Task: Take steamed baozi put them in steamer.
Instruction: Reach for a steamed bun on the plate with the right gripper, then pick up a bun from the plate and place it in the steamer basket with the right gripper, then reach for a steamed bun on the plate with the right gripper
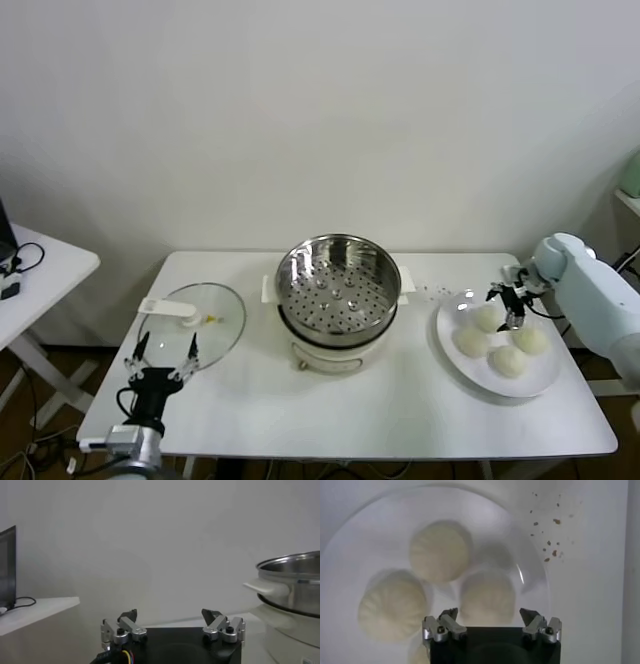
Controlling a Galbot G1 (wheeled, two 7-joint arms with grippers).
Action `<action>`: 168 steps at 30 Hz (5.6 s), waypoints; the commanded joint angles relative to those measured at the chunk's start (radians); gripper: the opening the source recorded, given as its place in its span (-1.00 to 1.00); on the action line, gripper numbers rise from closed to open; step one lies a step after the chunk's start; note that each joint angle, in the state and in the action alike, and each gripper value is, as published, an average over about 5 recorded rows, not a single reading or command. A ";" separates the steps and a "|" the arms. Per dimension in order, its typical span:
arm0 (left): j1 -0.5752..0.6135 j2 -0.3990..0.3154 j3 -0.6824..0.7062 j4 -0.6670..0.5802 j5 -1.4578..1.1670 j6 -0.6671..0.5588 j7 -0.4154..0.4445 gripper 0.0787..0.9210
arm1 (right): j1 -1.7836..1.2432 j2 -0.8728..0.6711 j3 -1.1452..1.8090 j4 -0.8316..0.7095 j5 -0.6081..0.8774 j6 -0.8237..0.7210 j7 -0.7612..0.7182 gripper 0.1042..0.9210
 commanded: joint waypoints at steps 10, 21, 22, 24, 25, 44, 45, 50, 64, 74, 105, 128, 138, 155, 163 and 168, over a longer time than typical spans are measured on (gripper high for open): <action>0.003 -0.001 -0.001 -0.004 0.000 0.003 -0.005 0.77 | -0.007 0.038 0.062 -0.050 -0.059 0.004 -0.001 0.75; 0.007 -0.003 -0.002 -0.007 0.001 0.002 -0.006 0.77 | -0.010 0.036 0.087 -0.052 -0.070 0.005 0.002 0.39; 0.007 -0.003 -0.002 -0.008 0.001 0.002 -0.006 0.77 | -0.010 0.036 0.089 -0.050 -0.069 0.005 0.002 0.39; 0.009 -0.003 -0.002 -0.009 0.001 0.002 -0.006 0.77 | -0.006 0.033 0.090 -0.042 -0.063 0.007 0.001 0.39; 0.009 -0.002 -0.002 -0.009 0.001 0.002 -0.006 0.77 | -0.002 0.030 0.088 -0.036 -0.058 0.009 0.000 0.39; 0.020 -0.002 0.005 -0.027 0.009 0.006 -0.005 0.77 | 0.336 -0.190 -0.291 0.647 0.135 0.117 -0.032 0.40; 0.021 -0.002 0.006 -0.029 0.010 0.006 -0.005 0.77 | 0.358 -0.189 -0.307 0.677 0.142 0.124 -0.032 0.40; 0.026 -0.004 0.010 -0.037 0.016 0.010 -0.005 0.77 | 0.457 -0.153 -0.381 0.793 0.169 0.150 -0.029 0.41; 0.027 0.002 0.007 -0.053 0.023 0.022 -0.006 0.77 | 0.441 0.100 -0.469 0.812 -0.059 0.289 -0.004 0.41; 0.032 0.003 -0.002 -0.057 0.017 0.024 -0.007 0.77 | 0.351 0.293 -0.451 0.678 -0.249 0.347 0.033 0.43; 0.038 0.004 0.001 -0.052 0.012 0.021 -0.003 0.77 | 0.203 0.363 -0.359 0.499 -0.475 0.417 0.089 0.52; 0.045 0.004 0.010 -0.054 0.001 0.036 -0.021 0.77 | 0.566 -0.030 -0.616 0.771 0.333 0.159 -0.068 0.76; 0.064 0.000 0.016 -0.067 0.000 0.040 -0.024 0.77 | 0.620 -0.326 -0.757 0.770 0.816 -0.323 0.063 0.76; 0.081 -0.008 0.016 -0.076 0.002 0.039 -0.025 0.77 | 0.229 -0.481 -0.641 0.738 0.572 -0.314 0.103 0.76; 0.076 -0.014 0.011 -0.082 0.002 0.043 -0.027 0.77 | 0.109 -0.377 -0.566 0.622 0.538 -0.332 0.093 0.76; 0.074 -0.017 0.012 -0.077 0.004 0.044 -0.028 0.77 | 0.058 -0.315 -0.518 0.560 0.501 -0.329 0.083 0.76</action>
